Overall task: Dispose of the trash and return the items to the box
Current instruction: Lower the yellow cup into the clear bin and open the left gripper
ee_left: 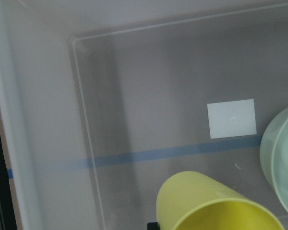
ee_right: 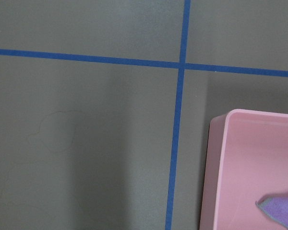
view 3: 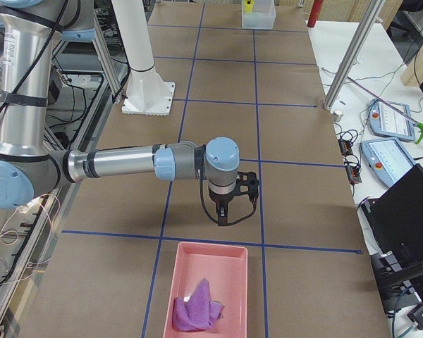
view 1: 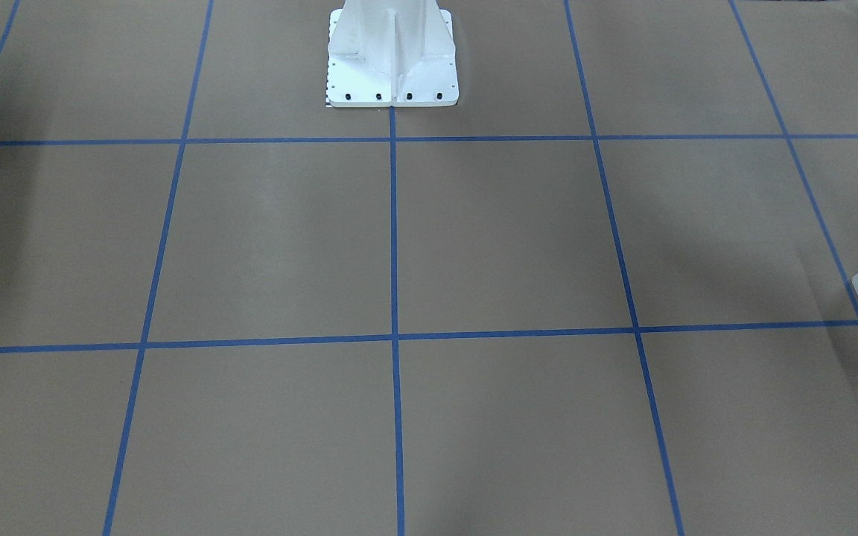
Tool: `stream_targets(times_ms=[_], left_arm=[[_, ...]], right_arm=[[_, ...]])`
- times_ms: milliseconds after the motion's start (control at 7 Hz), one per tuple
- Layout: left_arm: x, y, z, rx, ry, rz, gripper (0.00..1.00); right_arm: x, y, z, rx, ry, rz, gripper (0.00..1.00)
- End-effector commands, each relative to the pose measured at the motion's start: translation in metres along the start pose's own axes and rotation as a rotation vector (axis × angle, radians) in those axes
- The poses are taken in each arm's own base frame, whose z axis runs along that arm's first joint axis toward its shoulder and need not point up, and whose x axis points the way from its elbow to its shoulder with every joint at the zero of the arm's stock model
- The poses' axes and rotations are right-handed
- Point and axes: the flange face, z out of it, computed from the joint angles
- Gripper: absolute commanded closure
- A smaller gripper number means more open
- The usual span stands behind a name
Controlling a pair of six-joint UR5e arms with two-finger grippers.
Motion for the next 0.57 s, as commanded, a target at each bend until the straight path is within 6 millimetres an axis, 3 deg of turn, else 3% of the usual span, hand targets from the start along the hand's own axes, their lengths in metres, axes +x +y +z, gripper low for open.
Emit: stream_targets(times_ms=[0, 143, 429], left_arm=[[0.007, -0.012, -0.005, 0.011, 0.003, -0.009, 0.2], [0.013, -0.021, -0.009, 0.02, 0.018, -0.005, 0.03], [0.025, -0.043, -0.036, 0.058, 0.105, -0.018, 0.03]], right_arm=[[0.001, 0.002, 0.001, -0.002, 0.0, 0.002, 0.0], [0.0, 0.002, 0.0, 0.0, 0.0, 0.002, 0.0], [-0.001, 0.006, -0.001, -0.001, 0.0, 0.001, 0.0]])
